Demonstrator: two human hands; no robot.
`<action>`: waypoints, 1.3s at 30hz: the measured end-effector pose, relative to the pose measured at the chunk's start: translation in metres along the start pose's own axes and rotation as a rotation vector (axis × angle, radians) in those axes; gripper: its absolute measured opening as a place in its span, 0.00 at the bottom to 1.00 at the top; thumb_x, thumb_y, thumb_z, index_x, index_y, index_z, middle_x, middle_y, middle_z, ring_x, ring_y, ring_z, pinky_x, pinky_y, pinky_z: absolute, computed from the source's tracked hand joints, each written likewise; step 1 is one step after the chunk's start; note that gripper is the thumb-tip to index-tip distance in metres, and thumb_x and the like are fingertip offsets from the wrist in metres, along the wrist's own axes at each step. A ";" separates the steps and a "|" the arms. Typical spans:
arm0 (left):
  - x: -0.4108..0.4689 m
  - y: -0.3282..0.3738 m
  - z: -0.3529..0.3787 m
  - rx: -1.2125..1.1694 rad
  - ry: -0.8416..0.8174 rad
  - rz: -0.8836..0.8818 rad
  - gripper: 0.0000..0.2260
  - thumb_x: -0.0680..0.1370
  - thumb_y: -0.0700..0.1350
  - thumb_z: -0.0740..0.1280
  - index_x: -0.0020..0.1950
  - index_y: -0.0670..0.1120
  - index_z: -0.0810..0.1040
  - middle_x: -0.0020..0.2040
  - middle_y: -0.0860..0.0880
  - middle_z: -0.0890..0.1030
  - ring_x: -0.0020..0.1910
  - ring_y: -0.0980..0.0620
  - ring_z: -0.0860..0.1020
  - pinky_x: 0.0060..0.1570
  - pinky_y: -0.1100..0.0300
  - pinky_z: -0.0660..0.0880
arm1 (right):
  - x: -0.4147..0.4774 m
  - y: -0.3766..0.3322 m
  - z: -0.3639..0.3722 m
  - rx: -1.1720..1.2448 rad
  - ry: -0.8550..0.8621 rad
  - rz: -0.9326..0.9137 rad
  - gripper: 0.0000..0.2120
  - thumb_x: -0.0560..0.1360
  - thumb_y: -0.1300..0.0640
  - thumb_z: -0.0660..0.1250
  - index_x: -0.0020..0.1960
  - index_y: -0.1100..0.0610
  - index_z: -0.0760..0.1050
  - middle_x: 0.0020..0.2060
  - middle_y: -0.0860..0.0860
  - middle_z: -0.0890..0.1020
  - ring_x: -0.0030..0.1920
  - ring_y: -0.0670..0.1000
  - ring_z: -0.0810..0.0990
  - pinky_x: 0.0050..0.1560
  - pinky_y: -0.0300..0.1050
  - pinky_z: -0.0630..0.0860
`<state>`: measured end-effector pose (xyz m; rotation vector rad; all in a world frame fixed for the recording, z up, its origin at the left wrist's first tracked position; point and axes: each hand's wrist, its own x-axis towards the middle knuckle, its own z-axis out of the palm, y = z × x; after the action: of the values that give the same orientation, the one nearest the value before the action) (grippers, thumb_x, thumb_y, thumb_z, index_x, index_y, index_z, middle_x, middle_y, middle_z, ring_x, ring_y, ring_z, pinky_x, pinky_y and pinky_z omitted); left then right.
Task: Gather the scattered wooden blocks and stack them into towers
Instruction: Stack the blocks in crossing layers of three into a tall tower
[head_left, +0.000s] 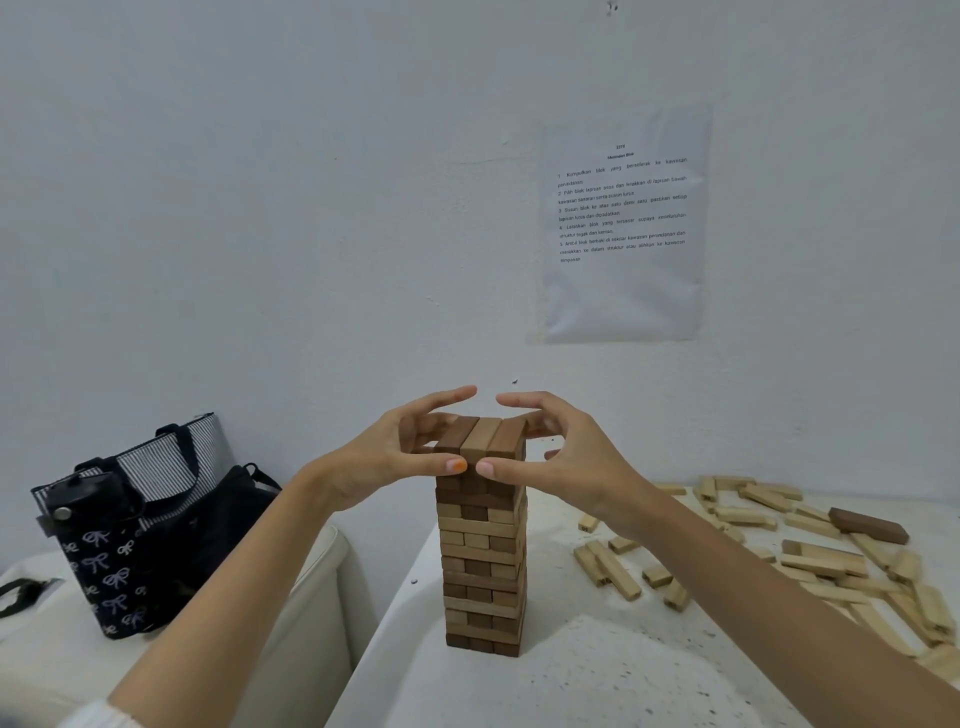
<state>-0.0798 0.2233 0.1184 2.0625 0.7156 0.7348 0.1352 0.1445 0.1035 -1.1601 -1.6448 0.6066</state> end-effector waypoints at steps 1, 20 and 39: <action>0.000 0.000 0.000 -0.001 0.001 0.003 0.41 0.62 0.60 0.78 0.72 0.58 0.66 0.62 0.48 0.79 0.64 0.47 0.76 0.67 0.48 0.70 | 0.000 0.000 0.000 0.000 0.001 0.001 0.32 0.63 0.45 0.79 0.64 0.41 0.71 0.55 0.43 0.79 0.59 0.38 0.74 0.51 0.33 0.69; -0.007 0.002 0.009 -0.038 0.013 0.004 0.40 0.62 0.65 0.76 0.71 0.61 0.66 0.65 0.53 0.76 0.65 0.54 0.74 0.66 0.56 0.71 | -0.006 -0.005 0.004 0.033 -0.010 0.060 0.38 0.62 0.41 0.78 0.69 0.40 0.66 0.58 0.44 0.79 0.61 0.41 0.74 0.58 0.39 0.71; -0.031 0.029 0.077 -0.437 0.523 -0.207 0.29 0.78 0.66 0.48 0.73 0.53 0.67 0.70 0.51 0.72 0.69 0.52 0.69 0.74 0.51 0.56 | -0.025 -0.029 0.051 0.426 0.153 0.343 0.32 0.80 0.34 0.42 0.79 0.45 0.43 0.78 0.42 0.47 0.78 0.45 0.46 0.76 0.51 0.45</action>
<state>-0.0396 0.1484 0.0970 1.3855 0.9395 1.2077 0.0781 0.1174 0.0968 -1.1409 -1.1207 1.0050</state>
